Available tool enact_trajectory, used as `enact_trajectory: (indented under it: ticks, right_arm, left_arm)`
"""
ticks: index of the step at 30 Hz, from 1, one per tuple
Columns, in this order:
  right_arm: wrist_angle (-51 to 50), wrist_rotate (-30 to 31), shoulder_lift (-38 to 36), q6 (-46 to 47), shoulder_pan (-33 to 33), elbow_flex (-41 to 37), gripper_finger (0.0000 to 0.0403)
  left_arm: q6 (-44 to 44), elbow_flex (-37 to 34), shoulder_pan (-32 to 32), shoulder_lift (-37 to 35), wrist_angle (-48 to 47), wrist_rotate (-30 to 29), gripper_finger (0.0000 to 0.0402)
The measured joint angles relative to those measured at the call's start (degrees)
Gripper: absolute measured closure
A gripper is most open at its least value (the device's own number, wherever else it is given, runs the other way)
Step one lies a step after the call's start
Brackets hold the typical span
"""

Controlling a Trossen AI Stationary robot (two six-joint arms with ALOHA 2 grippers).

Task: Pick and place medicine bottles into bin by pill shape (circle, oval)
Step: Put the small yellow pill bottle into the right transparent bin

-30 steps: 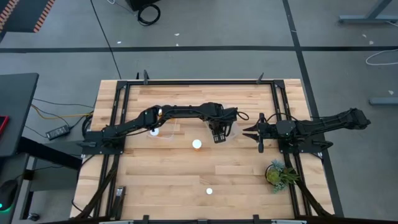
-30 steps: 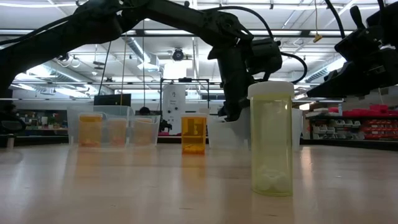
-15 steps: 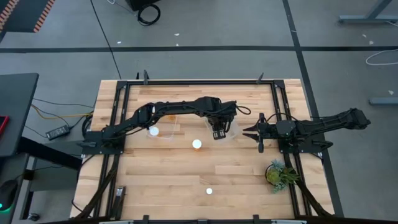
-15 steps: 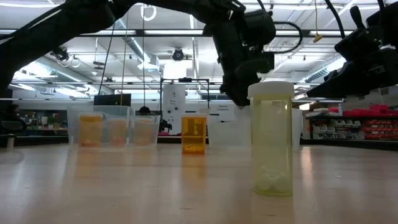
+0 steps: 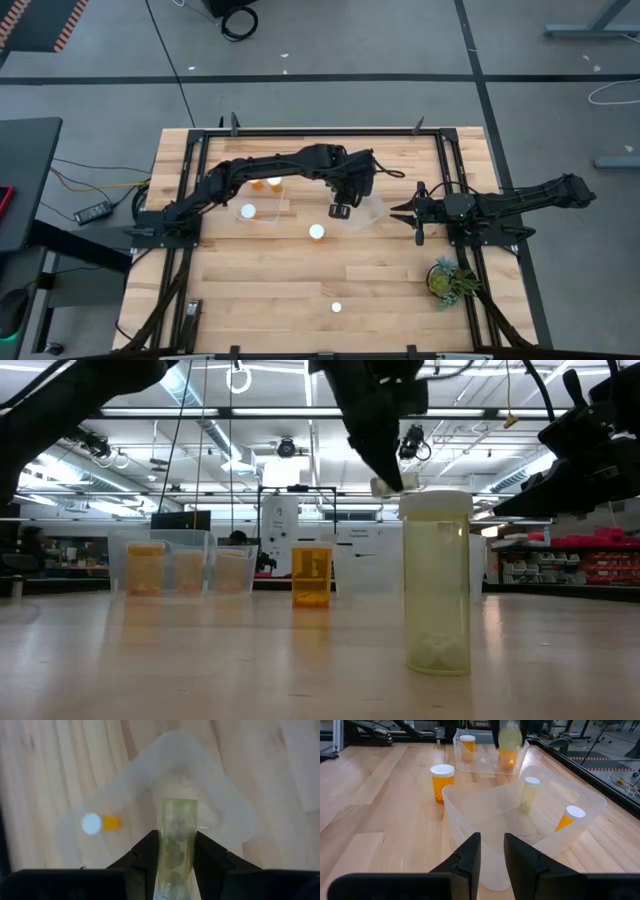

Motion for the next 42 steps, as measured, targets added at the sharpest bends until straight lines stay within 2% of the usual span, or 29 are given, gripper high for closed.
enact_trajectory:
  ticks: [10, 17, 21, 27, 29, 34, 40, 42]
  right_arm:
    - [0.0, 0.0, 0.0, 0.0, 0.0, 0.0, 0.0311]
    - [0.0, 0.0, 0.0, 0.0, 0.0, 0.0, 0.0311]
    - [0.3, 2.9, 0.0, -1.6, 0.0, 0.0, 0.0311]
    - [0.4, 3.0, 0.0, 0.5, 0.0, 0.0, 0.0311]
    - [1.5, 3.2, 0.1, 4.2, 0.0, 0.0, 0.0311]
    - [8.4, 3.1, 0.0, 6.3, 0.0, 0.0, 0.0311]
    - [8.7, 4.8, 0.0, 17.0, 0.1, 0.0, 0.0311]
    - [8.9, 3.7, 0.0, 19.8, 0.1, 0.0, 0.0311]
  left_arm:
    - [2.9, 0.0, -3.1, -2.2, 0.1, 0.0, 0.0293]
    - [5.3, 0.0, -6.5, -2.2, -4.4, 0.0, 0.0292]
    - [5.6, 0.0, -7.8, -2.9, -5.3, 0.1, 0.0292]
    - [8.7, 0.0, -9.1, -3.2, -4.6, 0.0, 0.0292]
    - [9.9, 0.0, -9.2, -3.2, -3.3, 0.1, 0.0292]
    - [11.3, 0.0, -8.8, -3.2, 1.8, 0.0, 0.0292]
    - [11.5, 0.0, -8.2, -3.2, 14.4, 0.0, 0.0292]
    - [11.5, 0.0, -8.1, -3.2, 18.7, 0.1, 0.0292]
